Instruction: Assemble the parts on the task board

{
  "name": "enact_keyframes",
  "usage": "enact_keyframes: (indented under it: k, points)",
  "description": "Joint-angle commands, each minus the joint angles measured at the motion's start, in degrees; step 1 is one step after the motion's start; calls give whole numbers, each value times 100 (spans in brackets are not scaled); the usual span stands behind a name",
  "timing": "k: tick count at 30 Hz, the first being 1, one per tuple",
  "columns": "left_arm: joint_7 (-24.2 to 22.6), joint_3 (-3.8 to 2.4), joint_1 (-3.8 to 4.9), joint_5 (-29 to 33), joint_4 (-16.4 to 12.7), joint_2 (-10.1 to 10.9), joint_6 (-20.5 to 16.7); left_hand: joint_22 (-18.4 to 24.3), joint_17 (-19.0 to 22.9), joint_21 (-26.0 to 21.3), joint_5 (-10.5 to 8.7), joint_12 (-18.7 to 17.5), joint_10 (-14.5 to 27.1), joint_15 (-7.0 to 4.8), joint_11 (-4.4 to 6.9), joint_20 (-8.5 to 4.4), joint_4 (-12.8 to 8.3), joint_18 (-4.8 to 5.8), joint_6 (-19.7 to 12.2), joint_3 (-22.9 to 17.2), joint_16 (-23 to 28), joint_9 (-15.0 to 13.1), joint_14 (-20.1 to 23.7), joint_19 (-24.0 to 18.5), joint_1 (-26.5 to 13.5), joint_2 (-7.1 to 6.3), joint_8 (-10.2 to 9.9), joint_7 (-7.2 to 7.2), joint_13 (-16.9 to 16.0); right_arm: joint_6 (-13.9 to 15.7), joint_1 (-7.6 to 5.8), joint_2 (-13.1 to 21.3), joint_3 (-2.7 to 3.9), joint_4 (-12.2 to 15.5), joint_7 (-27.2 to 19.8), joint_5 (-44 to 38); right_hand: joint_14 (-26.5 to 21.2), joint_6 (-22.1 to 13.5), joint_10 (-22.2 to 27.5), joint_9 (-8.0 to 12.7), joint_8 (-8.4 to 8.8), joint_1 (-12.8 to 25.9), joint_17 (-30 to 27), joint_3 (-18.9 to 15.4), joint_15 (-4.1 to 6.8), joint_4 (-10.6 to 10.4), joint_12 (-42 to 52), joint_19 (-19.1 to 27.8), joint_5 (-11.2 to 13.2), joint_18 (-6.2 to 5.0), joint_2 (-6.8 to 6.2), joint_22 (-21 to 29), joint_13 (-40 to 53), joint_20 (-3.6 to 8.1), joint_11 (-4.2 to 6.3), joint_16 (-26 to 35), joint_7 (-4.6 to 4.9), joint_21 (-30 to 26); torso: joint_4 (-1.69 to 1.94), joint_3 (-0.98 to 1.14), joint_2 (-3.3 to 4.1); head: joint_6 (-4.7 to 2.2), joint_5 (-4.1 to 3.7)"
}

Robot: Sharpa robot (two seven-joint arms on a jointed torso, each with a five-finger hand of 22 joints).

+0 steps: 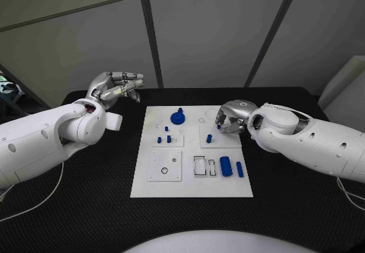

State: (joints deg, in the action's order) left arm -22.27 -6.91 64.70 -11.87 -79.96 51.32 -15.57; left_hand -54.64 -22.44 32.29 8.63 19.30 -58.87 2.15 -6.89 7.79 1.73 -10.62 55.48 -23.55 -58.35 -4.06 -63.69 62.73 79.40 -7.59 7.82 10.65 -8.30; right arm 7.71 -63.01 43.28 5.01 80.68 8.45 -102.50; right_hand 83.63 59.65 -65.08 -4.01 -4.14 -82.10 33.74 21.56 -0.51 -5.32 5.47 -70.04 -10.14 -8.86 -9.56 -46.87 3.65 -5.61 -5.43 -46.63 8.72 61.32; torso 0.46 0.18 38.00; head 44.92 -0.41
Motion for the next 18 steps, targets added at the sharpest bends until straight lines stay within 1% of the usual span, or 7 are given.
enact_keyframes:
  k: [1, 5, 12, 18]
  points:
    - [-139, -5, 9, 196, -20, -1, 29, 13, 10, -12, -14, 25, 40, -6, 16, -4, -9, 9, -14, 39, 38, 10, 41, -52, 10, 35, 25, 29, -10, -105, 0, -36, 2, -39, -3, -124, 39, 22, -11, -7, 15, -36, 63, 59, -4, 6, 39, -39, -22, 114, -3, -54, 5, -8, 6, -72, 7, 52, 0, 2, -1, 3, -1]
    - [-125, -5, 9, 202, -21, -5, 39, 14, 11, -13, -14, 25, 40, -6, 16, -4, -10, 9, -15, 40, 39, 10, 42, -52, 11, 35, 25, 29, -10, -115, 8, -96, 1, -122, -9, -128, 67, 44, -33, -9, 14, -39, 345, 124, -3, 22, 52, -113, -26, 153, 16, -336, 4, -9, 6, -362, 8, 279, 5, 0, -1, 10, 4]
    - [-100, -5, 9, 204, -16, -15, 45, 31, 22, -30, -14, 33, 51, -3, 10, -4, -16, 9, -25, 48, 54, 12, 49, -53, 21, 37, 25, 38, -10, -153, 17, -167, 0, -207, -22, -131, 162, 124, -99, -19, -6, -55, 912, 236, 11, 53, 77, -305, -35, 230, 80, -861, 7, -3, 24, -914, 0, 685, -8, 4, 0, 21, 15]
    - [-78, -5, 9, 205, -1, -31, 53, 40, 27, -38, -15, 36, 60, -1, 6, -3, -16, 10, -33, 54, 60, 14, 52, -53, 22, 38, 23, 43, -9, -192, 44, -219, -1, -256, -29, -144, 247, 268, -246, -42, -54, -99, 1478, 360, 43, 116, 125, -510, 23, 311, 178, -1378, 22, 16, 65, -1434, -32, 1069, 0, 4, -1, 29, 13]
